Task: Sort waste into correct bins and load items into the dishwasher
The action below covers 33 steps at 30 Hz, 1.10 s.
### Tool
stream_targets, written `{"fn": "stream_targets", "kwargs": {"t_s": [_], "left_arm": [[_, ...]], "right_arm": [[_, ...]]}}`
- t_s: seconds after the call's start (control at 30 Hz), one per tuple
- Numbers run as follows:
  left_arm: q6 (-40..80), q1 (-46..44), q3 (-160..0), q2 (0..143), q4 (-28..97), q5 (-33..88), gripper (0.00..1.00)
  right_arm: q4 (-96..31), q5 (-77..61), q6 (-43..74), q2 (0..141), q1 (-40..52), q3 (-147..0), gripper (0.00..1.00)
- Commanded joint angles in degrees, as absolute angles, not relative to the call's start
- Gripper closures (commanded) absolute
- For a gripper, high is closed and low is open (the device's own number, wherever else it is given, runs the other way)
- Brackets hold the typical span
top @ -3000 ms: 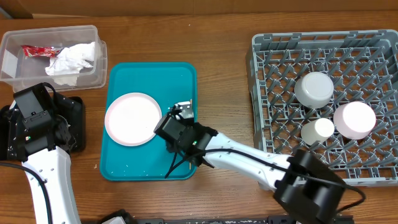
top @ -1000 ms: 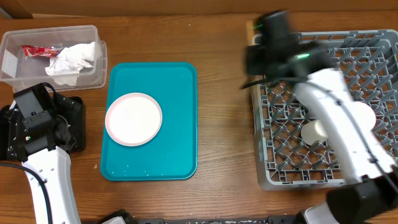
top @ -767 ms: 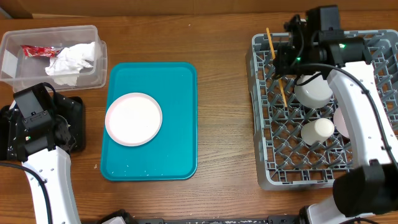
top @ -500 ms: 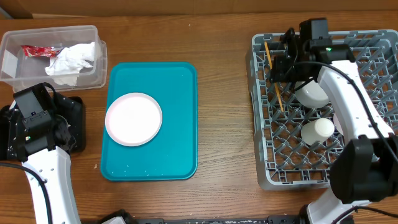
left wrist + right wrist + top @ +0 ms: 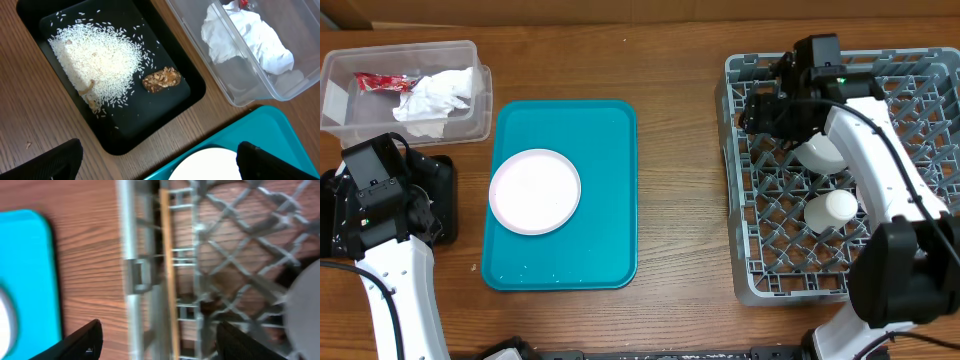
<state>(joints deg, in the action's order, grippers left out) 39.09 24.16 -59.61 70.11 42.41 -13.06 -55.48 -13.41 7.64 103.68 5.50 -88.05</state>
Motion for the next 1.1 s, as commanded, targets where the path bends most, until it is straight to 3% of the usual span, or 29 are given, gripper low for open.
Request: {"fn": "stream_targets", "kwargs": {"t_s": [0.0,0.17,0.53,0.73,1.07], "left_arm": [[39.86,24.62,-60.12,70.06,42.44,-13.02,0.0],[39.86,24.62,-60.12,70.06,42.41,-13.02,0.0],[39.86,24.62,-60.12,70.06,42.41,-13.02,0.0],[39.86,24.62,-60.12,70.06,42.44,-13.02,0.0],[39.86,24.62,-60.12,70.06,42.41,-13.02,0.0]], "right_arm": [[-53.63,-20.08,11.33,95.81,10.68,-88.25,0.26],[-47.42,-20.36,21.32,95.26,20.56,-88.12,0.26],[-34.79,-2.5,48.49,110.61,44.6,-88.12,0.25],[-30.39,-2.39,53.19,119.96,51.48,-88.12,0.31],[-30.5,-1.93,57.89,124.31,54.04,-88.12,0.44]]}}
